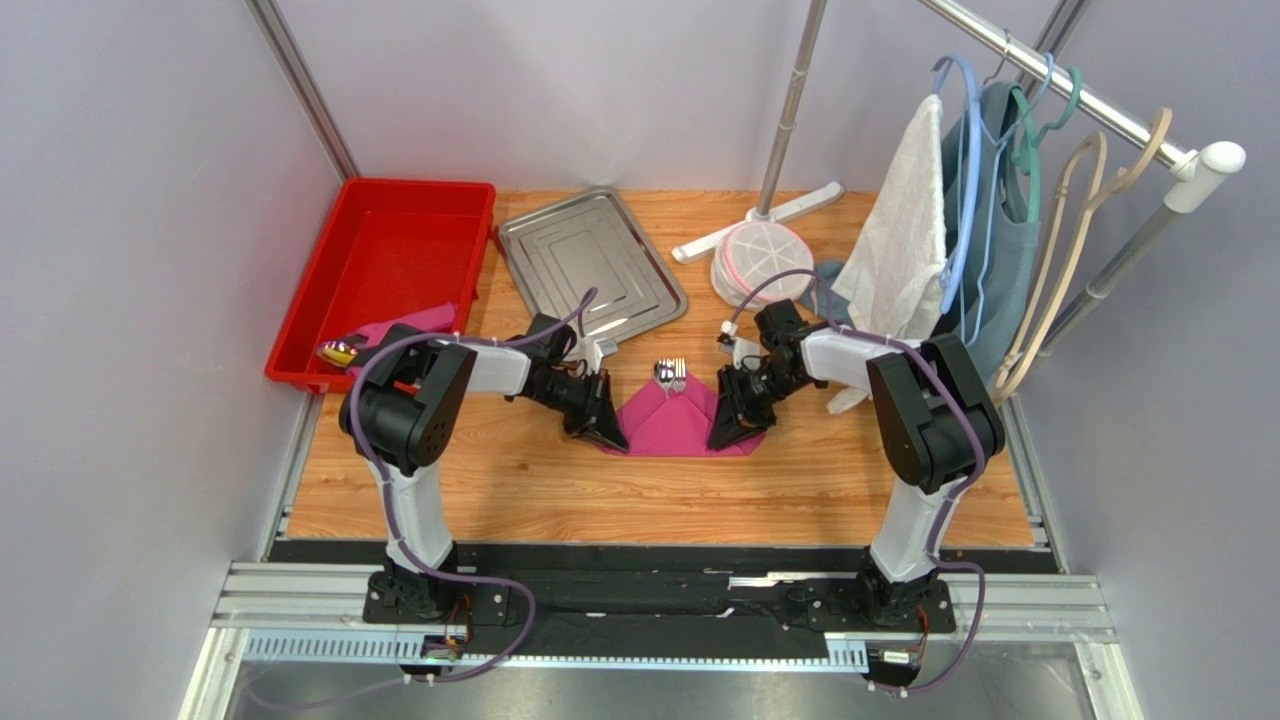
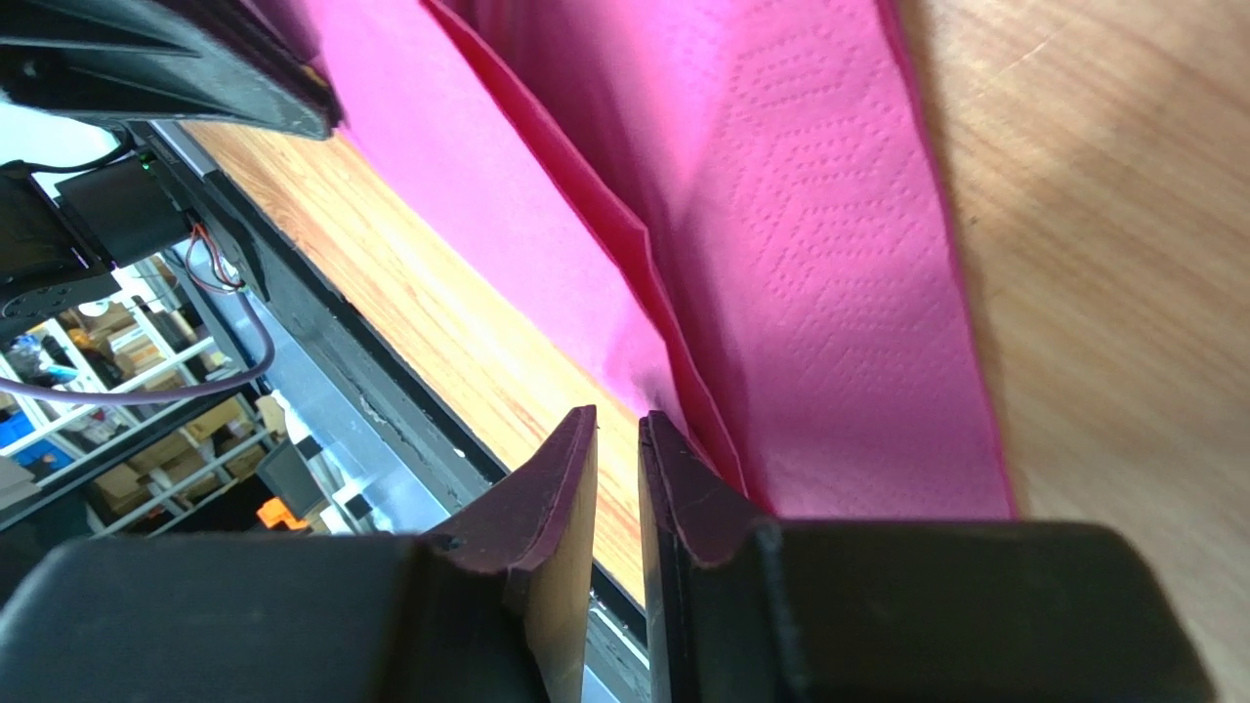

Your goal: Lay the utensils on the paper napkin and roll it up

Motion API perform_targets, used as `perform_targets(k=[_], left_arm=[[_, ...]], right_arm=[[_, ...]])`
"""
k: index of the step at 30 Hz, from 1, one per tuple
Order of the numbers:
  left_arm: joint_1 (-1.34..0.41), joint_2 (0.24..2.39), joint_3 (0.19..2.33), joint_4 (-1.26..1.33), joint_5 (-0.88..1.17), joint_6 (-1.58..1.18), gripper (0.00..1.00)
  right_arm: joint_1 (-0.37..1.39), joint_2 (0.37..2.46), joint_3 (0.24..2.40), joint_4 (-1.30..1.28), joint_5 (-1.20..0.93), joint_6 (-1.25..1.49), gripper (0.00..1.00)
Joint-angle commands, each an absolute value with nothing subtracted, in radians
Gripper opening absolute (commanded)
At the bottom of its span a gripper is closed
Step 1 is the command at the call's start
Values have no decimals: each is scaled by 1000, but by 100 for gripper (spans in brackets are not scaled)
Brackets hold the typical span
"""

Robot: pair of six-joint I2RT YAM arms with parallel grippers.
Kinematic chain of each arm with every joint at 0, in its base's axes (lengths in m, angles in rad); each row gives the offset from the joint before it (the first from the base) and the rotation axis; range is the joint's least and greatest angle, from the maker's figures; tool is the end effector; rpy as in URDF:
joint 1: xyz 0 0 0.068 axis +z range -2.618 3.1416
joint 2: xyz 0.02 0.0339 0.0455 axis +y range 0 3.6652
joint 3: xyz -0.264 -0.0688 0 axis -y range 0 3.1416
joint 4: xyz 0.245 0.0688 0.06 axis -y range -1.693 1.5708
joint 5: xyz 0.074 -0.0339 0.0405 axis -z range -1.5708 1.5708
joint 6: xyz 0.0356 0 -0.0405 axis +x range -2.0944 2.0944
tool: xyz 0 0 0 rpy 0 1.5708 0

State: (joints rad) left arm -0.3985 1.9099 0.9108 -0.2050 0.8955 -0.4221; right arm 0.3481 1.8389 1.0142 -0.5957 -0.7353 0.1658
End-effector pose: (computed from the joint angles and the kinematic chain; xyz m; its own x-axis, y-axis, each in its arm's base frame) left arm 0.2891 -0.1519 0.0990 -0.9899 0.1389 -0.0286 0.1041 0.5749 -0.8116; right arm 0.2883 0.1300 0.1296 -0.9740 -0.2232 -0.0383 -0.1893 0.7094 0.6789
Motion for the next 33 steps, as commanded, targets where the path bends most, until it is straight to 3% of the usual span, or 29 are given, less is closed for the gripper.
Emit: perform_targets(k=[1,33], left_arm=[[-394,1928,910,-213,842,-408,0],[-376,1916,891,-172,865,-423,2]], right_arm=[[341,1787,1016,-618,-723,130,21],[229,1836,971,-654,-703,69,15]])
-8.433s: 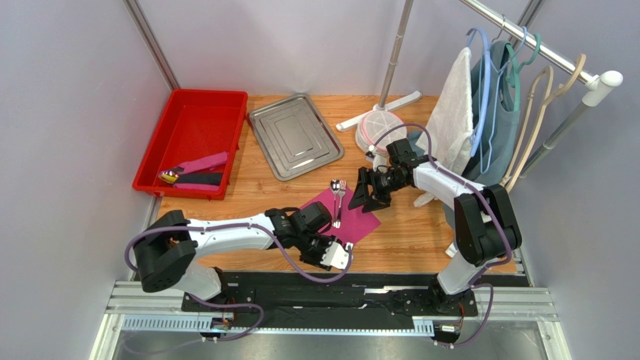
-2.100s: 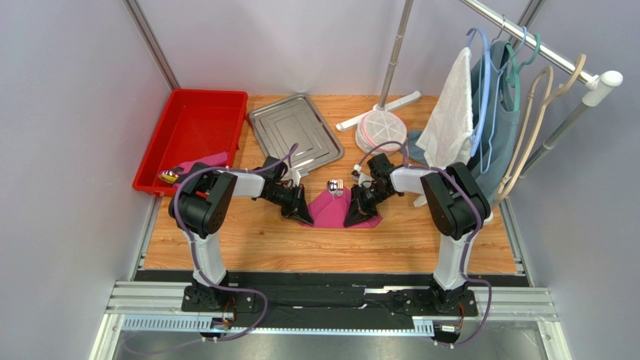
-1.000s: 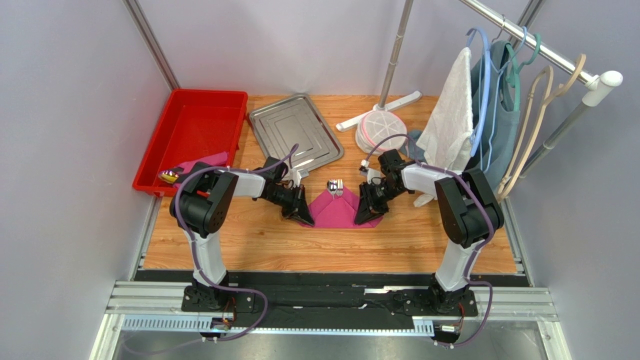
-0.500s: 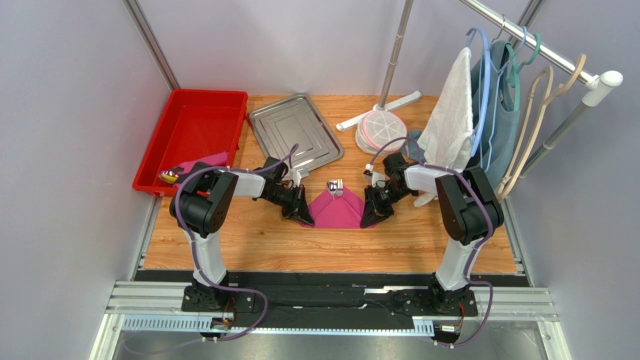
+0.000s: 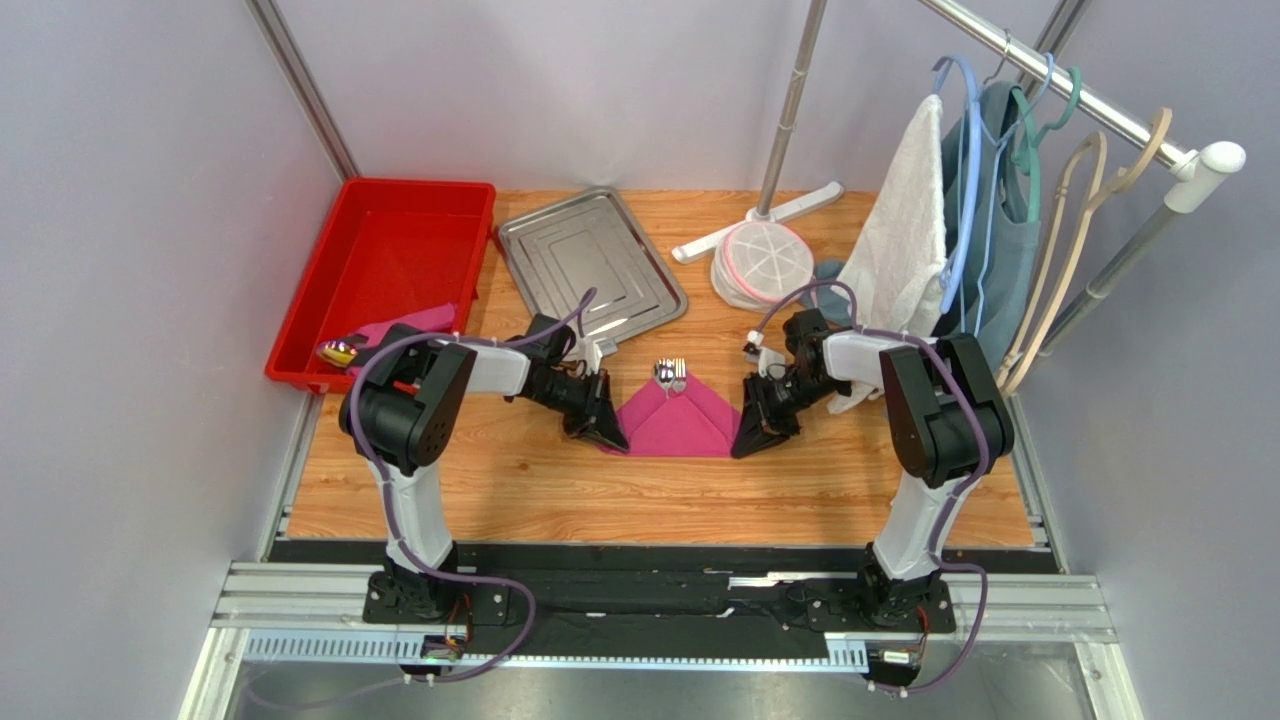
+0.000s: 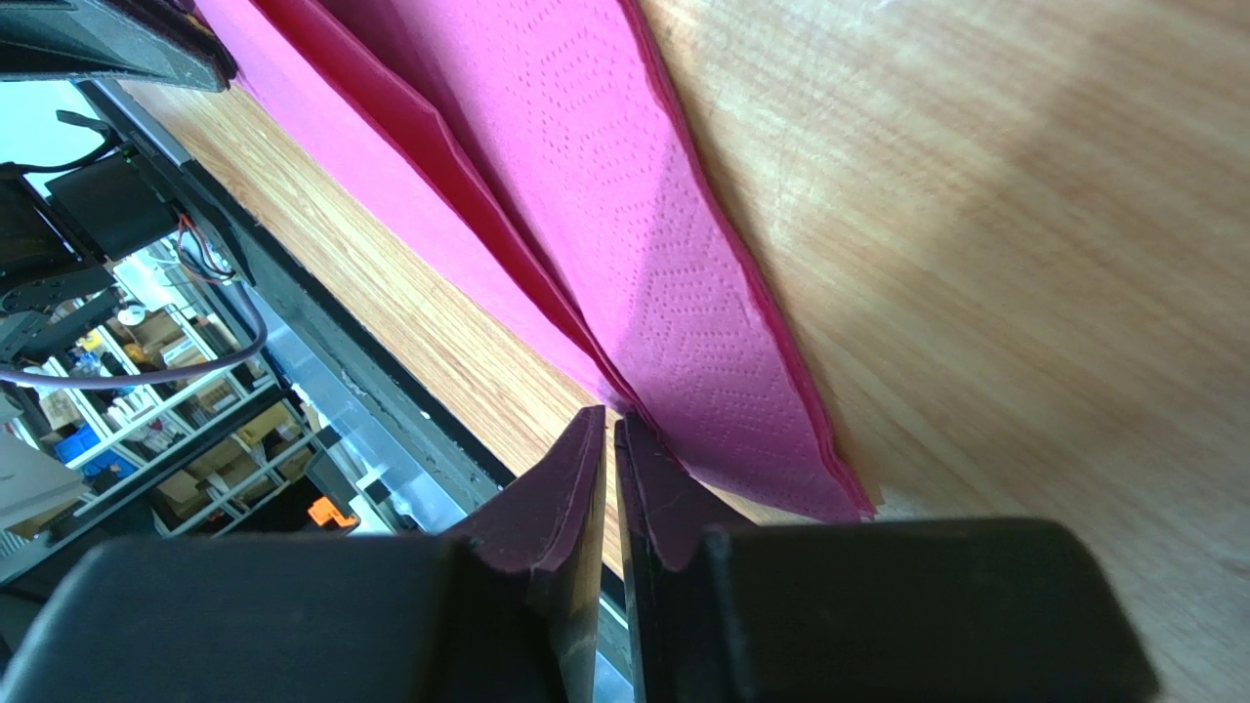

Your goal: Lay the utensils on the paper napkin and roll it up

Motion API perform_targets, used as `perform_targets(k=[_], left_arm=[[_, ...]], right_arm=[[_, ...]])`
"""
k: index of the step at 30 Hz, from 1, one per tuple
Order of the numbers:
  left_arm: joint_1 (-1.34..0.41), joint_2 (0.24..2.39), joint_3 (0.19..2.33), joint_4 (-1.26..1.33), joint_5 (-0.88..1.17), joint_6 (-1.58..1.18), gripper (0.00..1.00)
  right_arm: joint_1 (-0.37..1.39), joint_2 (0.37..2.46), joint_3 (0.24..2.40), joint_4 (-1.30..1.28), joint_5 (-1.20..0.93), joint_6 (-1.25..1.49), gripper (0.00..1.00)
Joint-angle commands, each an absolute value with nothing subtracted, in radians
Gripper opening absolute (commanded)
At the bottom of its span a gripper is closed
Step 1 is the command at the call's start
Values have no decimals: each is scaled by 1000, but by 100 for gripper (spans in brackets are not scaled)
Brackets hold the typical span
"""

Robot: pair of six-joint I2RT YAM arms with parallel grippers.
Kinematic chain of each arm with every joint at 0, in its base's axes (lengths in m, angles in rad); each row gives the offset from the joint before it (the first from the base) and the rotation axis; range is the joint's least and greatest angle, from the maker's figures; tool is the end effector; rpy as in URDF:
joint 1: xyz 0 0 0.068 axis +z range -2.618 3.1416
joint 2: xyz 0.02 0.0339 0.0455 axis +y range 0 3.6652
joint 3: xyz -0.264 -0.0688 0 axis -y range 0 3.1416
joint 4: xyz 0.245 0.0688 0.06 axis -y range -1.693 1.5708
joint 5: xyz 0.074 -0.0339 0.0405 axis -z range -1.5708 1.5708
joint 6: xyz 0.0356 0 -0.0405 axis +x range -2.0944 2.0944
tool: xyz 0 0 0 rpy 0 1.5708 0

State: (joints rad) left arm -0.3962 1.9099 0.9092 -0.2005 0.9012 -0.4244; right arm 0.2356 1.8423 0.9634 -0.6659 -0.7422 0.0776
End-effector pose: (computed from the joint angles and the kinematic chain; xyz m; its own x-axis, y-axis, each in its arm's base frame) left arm 0.2893 -0.1513 0.0990 -0.9901 0.1372 -0.0281 0.1022 0.5704 -0.8150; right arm 0.2821 0.0925 0.1172 -0.9838 -0.1774 0.0265 -0.1132 0.7285 0.6757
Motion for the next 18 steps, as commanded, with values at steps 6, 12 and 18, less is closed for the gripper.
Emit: perform_targets(k=[6,12,18], left_arm=[[-353,1902,893,-198,885,-407,13],[-348,1870,896,-251,907,-351,20],[-348,1873,891,-290,874,-313,12]], right_arm=[[229,1855,983,-650,-666,71,14],[229,1855,988,-647,-660,81,13],[229,1845,1000,-650,-692,91,13]])
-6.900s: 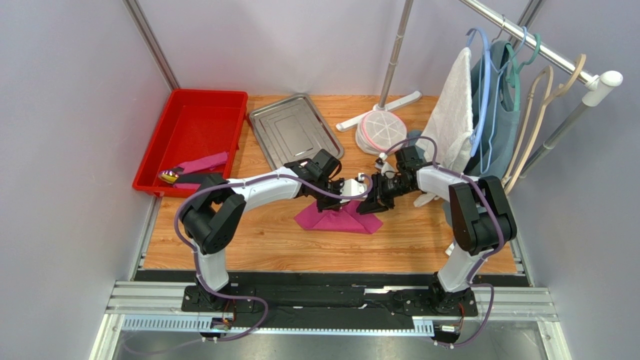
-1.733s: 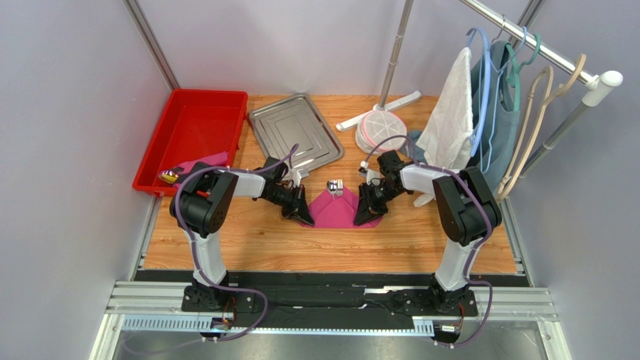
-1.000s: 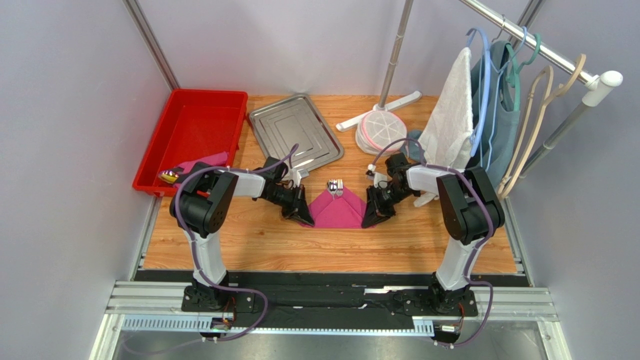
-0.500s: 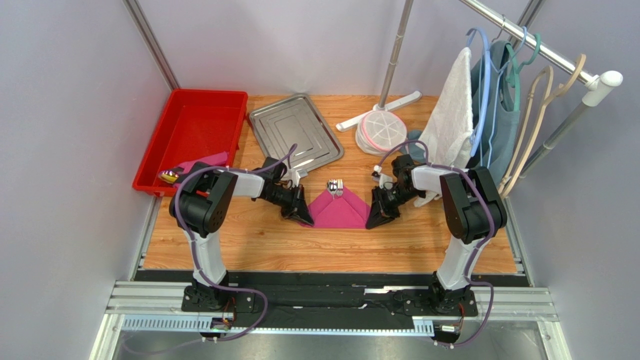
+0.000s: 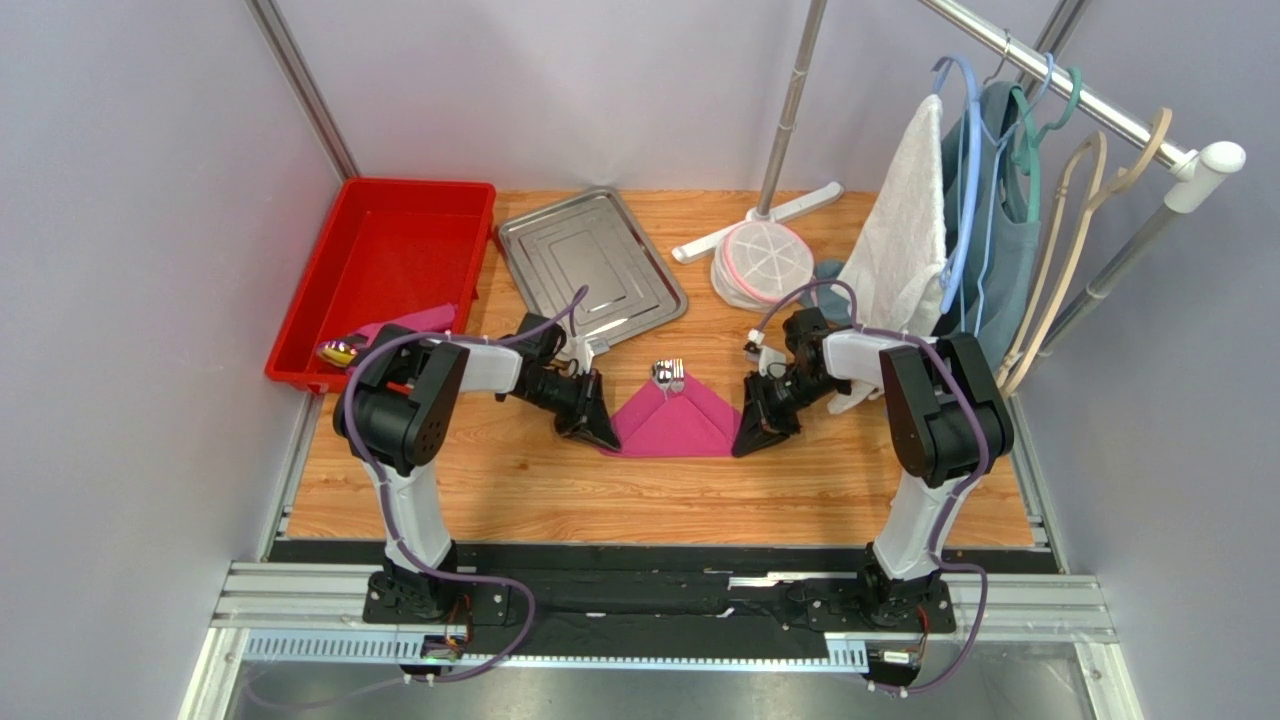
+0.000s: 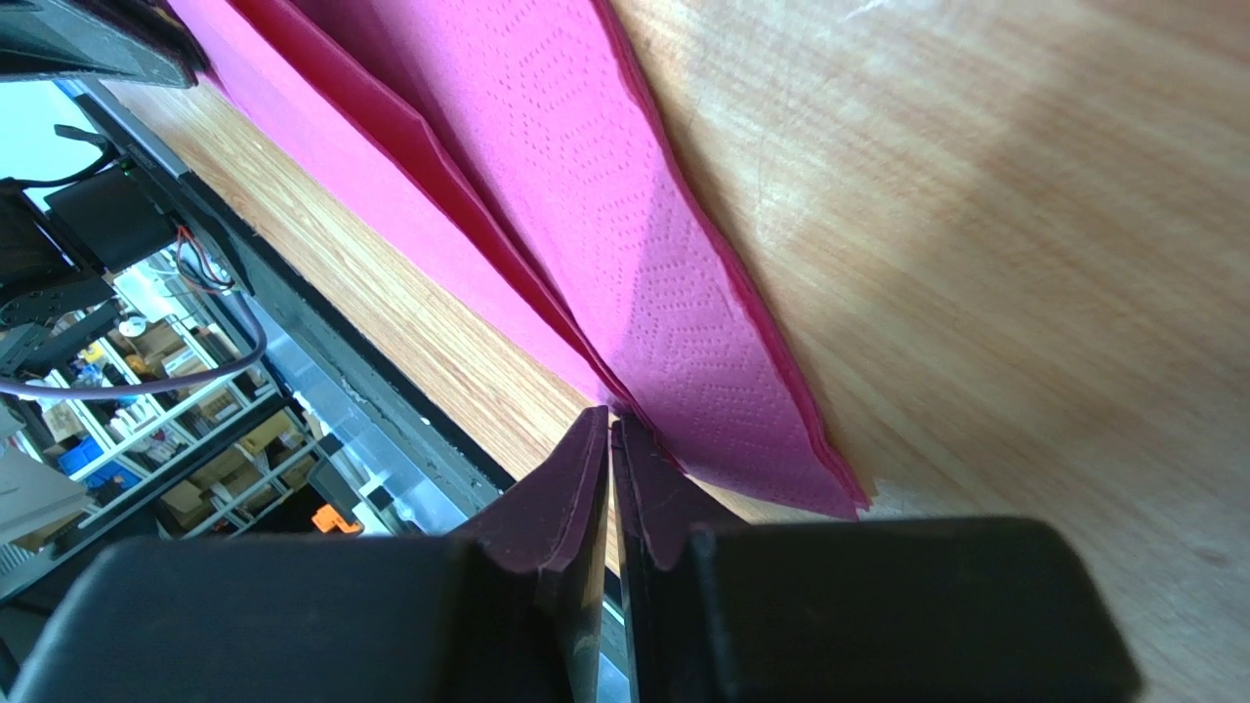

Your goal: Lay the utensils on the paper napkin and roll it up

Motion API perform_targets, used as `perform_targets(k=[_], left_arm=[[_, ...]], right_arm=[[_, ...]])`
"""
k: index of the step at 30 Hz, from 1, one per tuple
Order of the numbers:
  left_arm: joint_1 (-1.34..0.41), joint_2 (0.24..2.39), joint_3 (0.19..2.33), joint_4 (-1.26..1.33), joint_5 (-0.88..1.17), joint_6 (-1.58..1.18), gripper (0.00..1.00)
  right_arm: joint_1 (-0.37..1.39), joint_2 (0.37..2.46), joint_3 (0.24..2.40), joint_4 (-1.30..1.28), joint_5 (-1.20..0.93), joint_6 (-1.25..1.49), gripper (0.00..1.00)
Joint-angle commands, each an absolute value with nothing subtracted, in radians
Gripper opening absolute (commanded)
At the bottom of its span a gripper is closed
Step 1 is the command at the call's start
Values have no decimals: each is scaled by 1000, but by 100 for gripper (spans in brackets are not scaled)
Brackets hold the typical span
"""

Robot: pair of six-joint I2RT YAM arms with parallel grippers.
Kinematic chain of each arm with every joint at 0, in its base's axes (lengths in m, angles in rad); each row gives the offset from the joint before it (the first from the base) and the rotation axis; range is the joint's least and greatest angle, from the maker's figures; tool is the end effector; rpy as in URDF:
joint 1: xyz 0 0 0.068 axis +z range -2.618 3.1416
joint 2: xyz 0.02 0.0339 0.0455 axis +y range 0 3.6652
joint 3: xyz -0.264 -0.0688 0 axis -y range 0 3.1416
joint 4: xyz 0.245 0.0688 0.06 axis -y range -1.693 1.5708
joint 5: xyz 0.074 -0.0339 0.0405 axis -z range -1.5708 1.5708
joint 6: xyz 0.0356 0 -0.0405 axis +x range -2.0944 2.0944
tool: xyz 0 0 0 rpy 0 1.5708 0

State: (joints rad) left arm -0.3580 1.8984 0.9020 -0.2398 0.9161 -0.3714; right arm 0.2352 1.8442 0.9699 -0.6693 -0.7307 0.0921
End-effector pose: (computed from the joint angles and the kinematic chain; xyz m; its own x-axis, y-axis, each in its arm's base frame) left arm 0.2897 -0.1385 0.1000 -0.9903 0.1346 -0.0341 0.1051 0.5665 -0.8173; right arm 0.2835 0.0924 0.1178 -0.9856 -0.1658 0.0343 -0.1010 0.7383 0.6668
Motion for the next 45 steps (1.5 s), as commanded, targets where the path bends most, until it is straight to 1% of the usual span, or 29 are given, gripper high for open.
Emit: perform_targets(k=[1,2,5,7,13,18,24,28,30,31,34,35,37,38,40,45], left_arm=[[-348,1875,897,-291,874,-314,10],[-348,1879,899,-291,874,-314,5],[-348,1893,907,-288,876,-324,1],[-348,1896,907,-284,879,-328,0],[-348,1896,907,-279,879,-330,0],[-348,1901,905,-261,888,-342,0],[-348,1899,900,-250,890,-337,0],[-348,1898,897,-232,913,-344,0],[-348,1870,879,-174,960,-367,2],[-348,1856,870,-143,977,-380,4],[-350,1806,844,29,1037,-475,11],[-351,1792,838,129,1051,-541,12],[-362,1784,813,243,1049,-616,15],[-368,1790,807,358,1045,-690,16],[-397,1808,802,505,1039,-751,18],[-457,1913,813,759,994,-943,18]], right_arm=[[230,1841,1002,-655,-704,94,13],[229,1833,1005,-657,-718,95,13],[236,1799,1014,-655,-776,123,15],[250,1772,1020,-643,-810,150,15],[311,1747,1038,-565,-831,253,17],[363,1818,1081,-509,-802,299,16],[382,1887,1100,-424,-749,347,14],[382,1925,1095,-416,-712,356,12],[383,1933,1082,-416,-703,356,11],[383,1934,1077,-416,-703,354,11],[383,1937,1069,-414,-698,348,11],[383,1937,1069,-417,-696,348,11],[382,1939,1071,-420,-698,347,11],[383,1940,1072,-420,-701,348,10],[383,1944,1074,-422,-706,347,11],[383,1950,1072,-428,-712,347,10]])
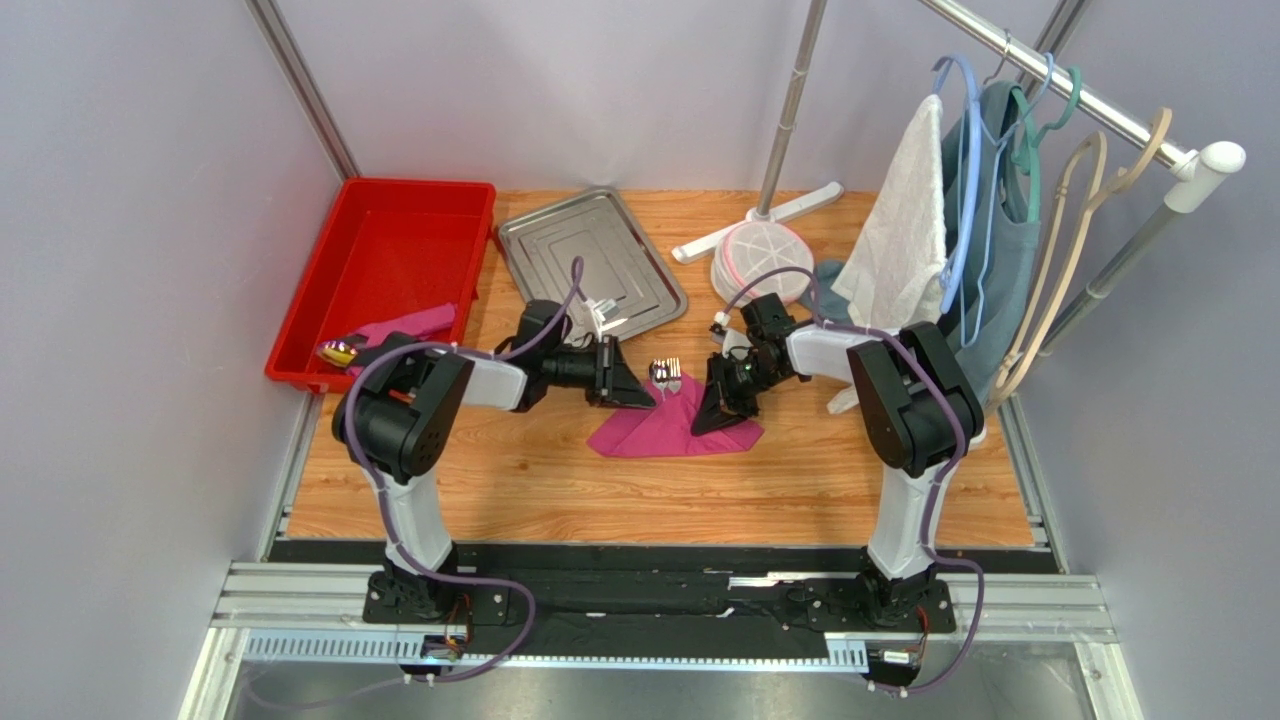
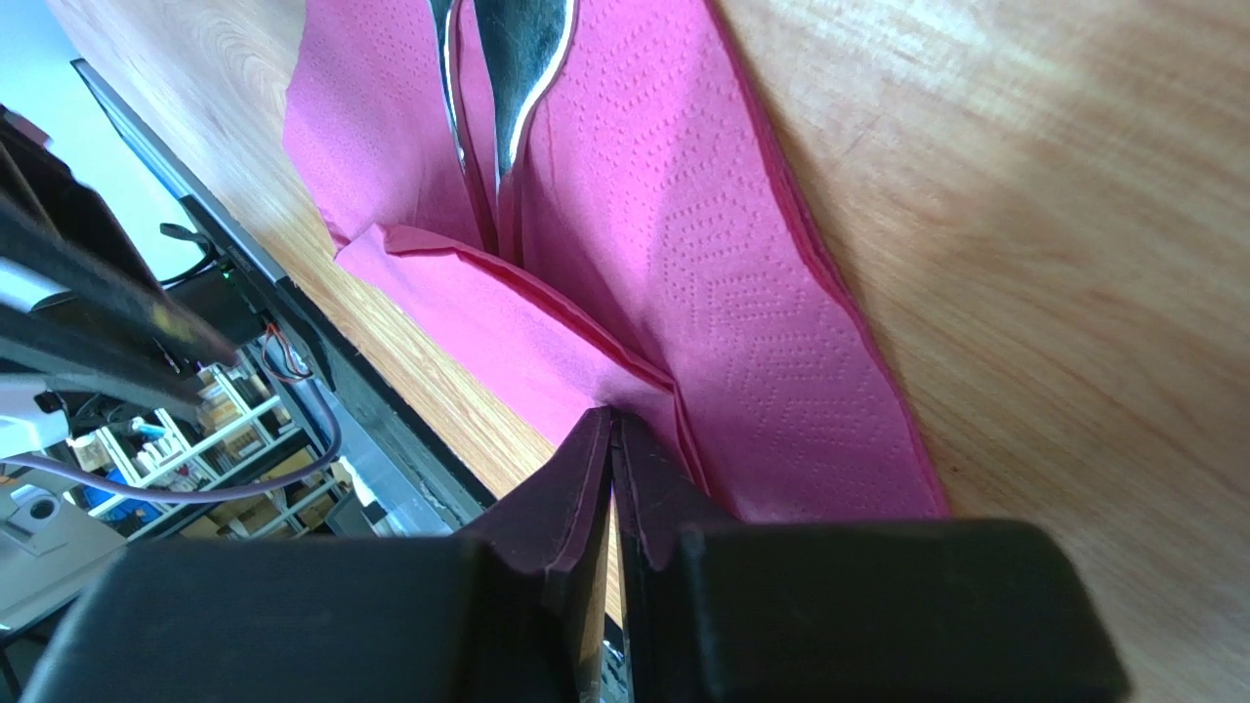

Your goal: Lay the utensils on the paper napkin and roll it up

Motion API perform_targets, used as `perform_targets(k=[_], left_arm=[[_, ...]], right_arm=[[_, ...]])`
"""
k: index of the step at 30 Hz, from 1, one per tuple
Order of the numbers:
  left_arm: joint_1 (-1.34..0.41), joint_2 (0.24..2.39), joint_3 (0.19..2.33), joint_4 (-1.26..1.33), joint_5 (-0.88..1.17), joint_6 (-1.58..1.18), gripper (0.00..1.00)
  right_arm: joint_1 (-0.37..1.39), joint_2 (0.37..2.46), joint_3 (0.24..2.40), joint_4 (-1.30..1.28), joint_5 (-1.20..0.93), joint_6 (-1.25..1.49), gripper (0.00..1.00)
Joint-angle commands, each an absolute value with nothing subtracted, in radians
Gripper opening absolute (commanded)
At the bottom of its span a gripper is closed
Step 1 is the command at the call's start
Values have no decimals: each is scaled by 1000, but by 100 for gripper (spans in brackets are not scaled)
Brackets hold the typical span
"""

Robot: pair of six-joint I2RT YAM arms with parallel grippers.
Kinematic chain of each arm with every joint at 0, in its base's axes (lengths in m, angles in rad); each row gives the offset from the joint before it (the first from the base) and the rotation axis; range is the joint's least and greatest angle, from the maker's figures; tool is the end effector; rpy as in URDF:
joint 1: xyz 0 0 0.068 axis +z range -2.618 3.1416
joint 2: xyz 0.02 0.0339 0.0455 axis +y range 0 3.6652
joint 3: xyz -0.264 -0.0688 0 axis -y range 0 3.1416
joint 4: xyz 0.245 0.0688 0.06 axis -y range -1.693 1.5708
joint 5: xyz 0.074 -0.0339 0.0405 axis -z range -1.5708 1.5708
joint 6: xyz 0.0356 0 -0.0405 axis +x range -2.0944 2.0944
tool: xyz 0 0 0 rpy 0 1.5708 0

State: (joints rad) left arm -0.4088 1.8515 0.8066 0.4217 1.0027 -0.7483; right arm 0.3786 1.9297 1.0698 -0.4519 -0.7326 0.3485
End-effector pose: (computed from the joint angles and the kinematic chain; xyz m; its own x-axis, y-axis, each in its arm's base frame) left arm 0.3034 -0.1641 0.1310 -0.9653 0.0192 -0.2604 0.2526 0.3203 -0.9130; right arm 0.3106 0.1492 0.1171 -0.9924 -0.1215 -0.0199 -0.1011 0.7118 0.6951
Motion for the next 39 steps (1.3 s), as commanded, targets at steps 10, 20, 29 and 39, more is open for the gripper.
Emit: perform_targets(k=[10,20,29,39], left_arm=[[-492,2069,847,969,901,-1061,15],[-492,2141,854,956,831,-1075,9],[-477,2154,847,894,831,-1042,6],[-472,2160,850,864,839,-1022,5]], right_arm=[[383,1940,1072,-428,-724,351,10],[383,1937,1074,-430,-735,359,10],[383,1898,1092,-437,-761,365,12],[350,1766,1127,-601,-621,293,43]])
